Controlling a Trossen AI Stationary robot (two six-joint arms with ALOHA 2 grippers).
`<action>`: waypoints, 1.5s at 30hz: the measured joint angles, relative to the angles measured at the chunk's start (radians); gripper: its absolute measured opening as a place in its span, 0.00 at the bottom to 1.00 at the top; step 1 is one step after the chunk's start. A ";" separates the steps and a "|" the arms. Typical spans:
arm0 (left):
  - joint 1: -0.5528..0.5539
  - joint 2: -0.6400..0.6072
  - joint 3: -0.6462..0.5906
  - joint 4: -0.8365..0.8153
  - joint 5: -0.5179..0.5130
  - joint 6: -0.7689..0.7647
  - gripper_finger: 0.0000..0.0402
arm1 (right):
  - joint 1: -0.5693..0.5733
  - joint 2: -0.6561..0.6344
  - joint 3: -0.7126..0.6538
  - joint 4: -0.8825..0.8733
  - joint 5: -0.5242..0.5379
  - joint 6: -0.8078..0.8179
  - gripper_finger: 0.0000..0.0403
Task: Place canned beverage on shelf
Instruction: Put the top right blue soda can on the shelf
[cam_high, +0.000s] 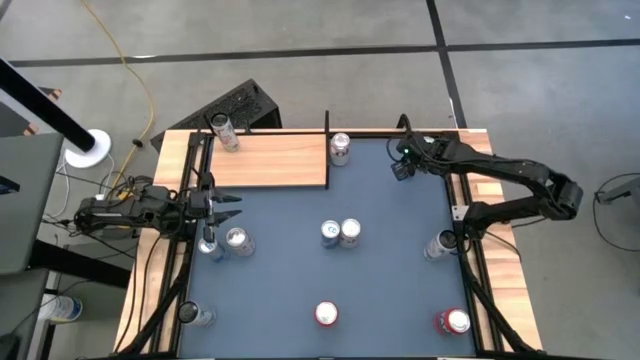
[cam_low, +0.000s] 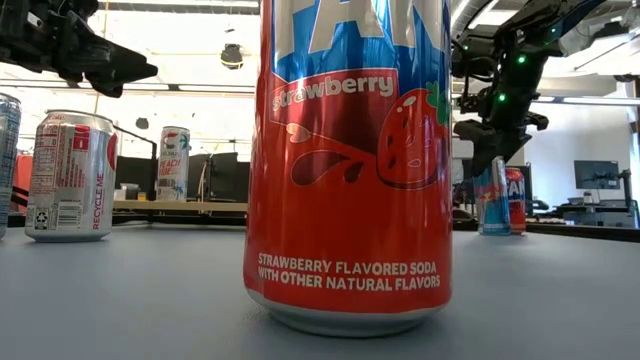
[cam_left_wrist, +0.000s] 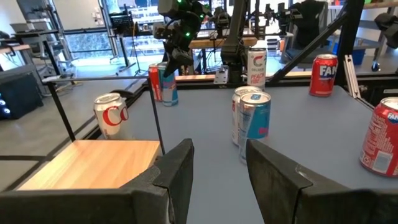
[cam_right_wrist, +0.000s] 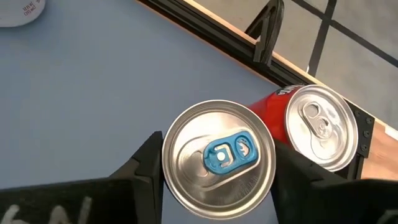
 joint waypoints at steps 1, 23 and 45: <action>0.000 0.000 0.000 -0.001 0.000 -0.004 0.34 | 0.002 -0.004 0.000 0.003 -0.003 -0.004 0.46; 0.000 0.000 0.000 -0.006 -0.050 0.012 0.34 | 0.121 -0.085 0.209 0.114 -0.210 -0.145 0.49; 0.000 0.000 0.000 -0.027 -0.080 0.010 0.34 | 0.218 0.714 1.172 0.145 -0.448 -0.552 0.49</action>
